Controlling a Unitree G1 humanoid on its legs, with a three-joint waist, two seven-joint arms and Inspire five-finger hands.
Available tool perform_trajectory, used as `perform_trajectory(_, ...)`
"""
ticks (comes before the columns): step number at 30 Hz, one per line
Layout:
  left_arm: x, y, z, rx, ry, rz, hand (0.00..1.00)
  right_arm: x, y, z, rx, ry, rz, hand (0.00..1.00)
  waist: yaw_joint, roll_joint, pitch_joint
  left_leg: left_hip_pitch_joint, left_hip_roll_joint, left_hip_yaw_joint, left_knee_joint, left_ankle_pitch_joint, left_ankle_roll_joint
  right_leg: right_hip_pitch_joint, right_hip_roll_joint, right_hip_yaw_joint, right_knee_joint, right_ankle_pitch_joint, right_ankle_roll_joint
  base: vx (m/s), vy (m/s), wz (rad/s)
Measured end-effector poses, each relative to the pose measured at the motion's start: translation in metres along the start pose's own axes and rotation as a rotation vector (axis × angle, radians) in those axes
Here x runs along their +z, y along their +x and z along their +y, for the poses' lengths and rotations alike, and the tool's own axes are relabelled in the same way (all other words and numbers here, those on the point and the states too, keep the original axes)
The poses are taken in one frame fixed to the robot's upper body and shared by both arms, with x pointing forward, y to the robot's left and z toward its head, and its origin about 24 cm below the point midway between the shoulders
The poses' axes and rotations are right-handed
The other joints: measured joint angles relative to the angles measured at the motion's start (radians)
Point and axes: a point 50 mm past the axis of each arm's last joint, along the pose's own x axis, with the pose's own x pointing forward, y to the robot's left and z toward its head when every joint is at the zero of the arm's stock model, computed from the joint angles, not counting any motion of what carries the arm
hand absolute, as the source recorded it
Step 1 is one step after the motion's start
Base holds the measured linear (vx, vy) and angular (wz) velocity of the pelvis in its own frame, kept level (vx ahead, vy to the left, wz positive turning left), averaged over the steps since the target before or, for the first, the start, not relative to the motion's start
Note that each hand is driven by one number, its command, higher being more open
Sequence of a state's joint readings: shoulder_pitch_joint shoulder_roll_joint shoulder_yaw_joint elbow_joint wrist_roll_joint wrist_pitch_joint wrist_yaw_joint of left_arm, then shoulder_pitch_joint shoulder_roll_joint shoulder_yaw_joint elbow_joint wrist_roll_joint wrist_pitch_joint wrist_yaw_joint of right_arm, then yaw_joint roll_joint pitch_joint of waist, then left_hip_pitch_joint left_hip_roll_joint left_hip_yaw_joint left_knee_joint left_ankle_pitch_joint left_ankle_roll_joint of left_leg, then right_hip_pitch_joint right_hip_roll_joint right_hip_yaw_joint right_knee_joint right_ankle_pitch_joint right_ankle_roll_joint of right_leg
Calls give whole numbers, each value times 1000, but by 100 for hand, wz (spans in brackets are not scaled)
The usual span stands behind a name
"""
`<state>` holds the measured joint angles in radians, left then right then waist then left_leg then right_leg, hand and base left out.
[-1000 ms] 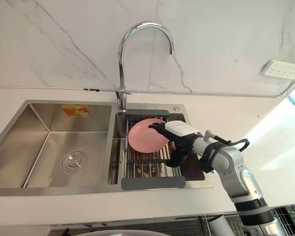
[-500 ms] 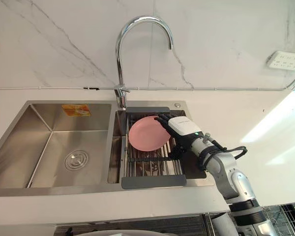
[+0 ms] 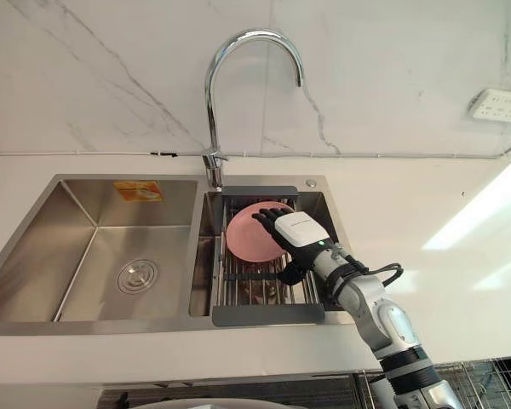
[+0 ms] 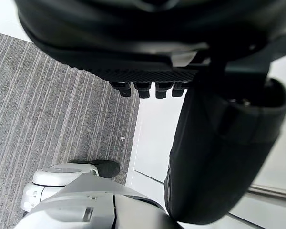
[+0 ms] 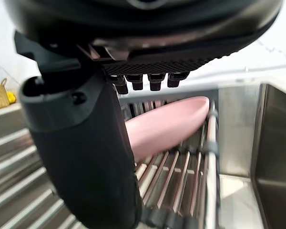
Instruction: Walk over to the sink, pick up the cup, carry it to the dishwasher, place the cup inside the dishwasher, then close the dishwasher door
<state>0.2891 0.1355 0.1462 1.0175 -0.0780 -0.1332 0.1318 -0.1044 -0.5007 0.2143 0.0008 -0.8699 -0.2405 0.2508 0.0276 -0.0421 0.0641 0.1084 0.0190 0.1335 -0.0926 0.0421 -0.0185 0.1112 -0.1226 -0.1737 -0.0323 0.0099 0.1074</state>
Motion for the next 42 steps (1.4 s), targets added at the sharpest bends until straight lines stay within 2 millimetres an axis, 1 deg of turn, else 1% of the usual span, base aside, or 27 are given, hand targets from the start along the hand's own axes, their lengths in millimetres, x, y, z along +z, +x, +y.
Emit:
perform_trajectory(5,0,0,0,-1,0,1,100,-2,2,11,23,-53,23,100,0,2,-1,-6,2,-11,0,4,-6,2,1,-16,-4,0,0,-22,-29,8)
perform_trajectory(9,0,0,0,0,1,1,100,-2,4,14,-22,-103,38,100,1,2,-1,-5,2,-12,0,6,-9,5,1,-19,-4,0,1,-17,-12,2)
perform_trajectory(13,0,0,0,-1,5,0,100,3,7,19,-51,-147,33,100,-1,3,-1,-6,3,-12,0,10,-11,5,1,-23,-5,3,1,-51,-22,0)
perform_trajectory(19,0,0,-1,13,15,-5,100,3,8,28,-111,-163,45,100,-2,9,3,-12,5,-10,-1,17,-6,5,-2,-55,-13,10,3,-60,-17,-2)
perform_trajectory(24,2,0,-2,20,36,-14,100,0,9,36,-176,-145,77,100,-2,11,4,-21,11,-10,-1,18,-9,3,-1,-85,-22,19,-8,-60,-18,0)
perform_trajectory(26,3,0,-2,22,45,-19,100,1,10,39,-189,-146,81,100,-2,12,4,-24,12,-10,-1,16,-6,1,-1,-93,-22,20,-10,-22,-8,1)
perform_trajectory(34,7,1,-3,26,58,-39,100,1,11,39,-216,-151,91,100,-9,11,4,-29,16,-9,-1,18,-5,-1,-1,-111,-22,23,-13,-4,-2,0)
perform_trajectory(38,10,2,-6,20,67,-54,100,0,16,39,-219,-160,90,100,-12,11,4,-30,16,-10,-1,22,-4,-1,0,-123,-21,24,-14,-10,-3,0)
perform_trajectory(42,15,3,-7,16,79,-68,100,-5,19,39,-225,-159,105,100,-12,12,4,-38,16,-9,-1,23,-5,-2,-1,-139,-24,24,-14,-50,-10,7)
